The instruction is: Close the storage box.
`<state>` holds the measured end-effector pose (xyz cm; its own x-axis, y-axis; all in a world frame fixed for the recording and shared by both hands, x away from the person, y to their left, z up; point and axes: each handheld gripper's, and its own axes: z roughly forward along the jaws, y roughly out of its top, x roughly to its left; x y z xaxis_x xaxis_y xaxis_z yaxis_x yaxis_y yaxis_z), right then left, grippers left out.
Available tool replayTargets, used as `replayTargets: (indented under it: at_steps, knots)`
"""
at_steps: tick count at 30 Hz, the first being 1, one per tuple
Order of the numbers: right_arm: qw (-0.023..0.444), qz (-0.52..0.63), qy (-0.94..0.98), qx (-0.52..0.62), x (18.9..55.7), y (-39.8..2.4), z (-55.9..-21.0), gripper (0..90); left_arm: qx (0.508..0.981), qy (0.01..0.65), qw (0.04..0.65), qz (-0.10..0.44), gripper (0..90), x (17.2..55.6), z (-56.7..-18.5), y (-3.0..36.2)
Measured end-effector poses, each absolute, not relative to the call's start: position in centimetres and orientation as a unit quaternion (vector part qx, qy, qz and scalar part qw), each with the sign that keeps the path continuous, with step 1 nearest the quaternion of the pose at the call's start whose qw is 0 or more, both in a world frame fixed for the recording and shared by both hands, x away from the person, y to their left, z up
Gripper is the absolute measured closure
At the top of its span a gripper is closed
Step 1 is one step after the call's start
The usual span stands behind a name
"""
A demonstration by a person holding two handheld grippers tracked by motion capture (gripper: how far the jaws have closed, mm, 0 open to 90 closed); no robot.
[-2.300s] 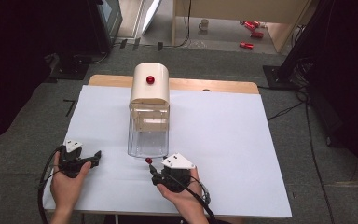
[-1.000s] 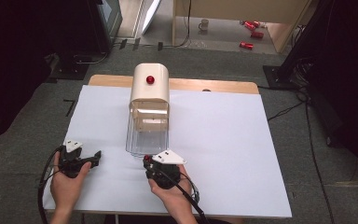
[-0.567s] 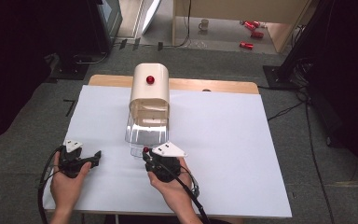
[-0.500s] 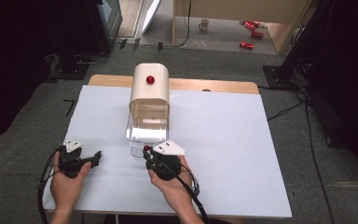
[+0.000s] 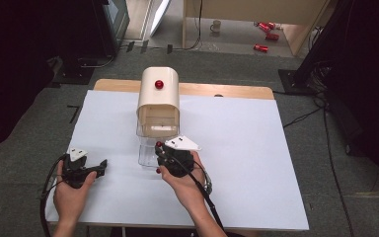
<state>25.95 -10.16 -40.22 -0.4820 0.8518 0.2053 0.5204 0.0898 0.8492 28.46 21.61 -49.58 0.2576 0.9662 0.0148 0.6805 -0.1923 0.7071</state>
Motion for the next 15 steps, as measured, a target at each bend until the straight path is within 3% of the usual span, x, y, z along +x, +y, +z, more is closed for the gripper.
replayTargets:
  at_steps: [15]
  knots:
    - [0.178, 0.465, 0.718, 0.486, 29.3, -9.8, -40.0, 74.6, 0.734, 0.561, 0.300, 0.239, 15.2, 28.5, -49.6, 21.6]
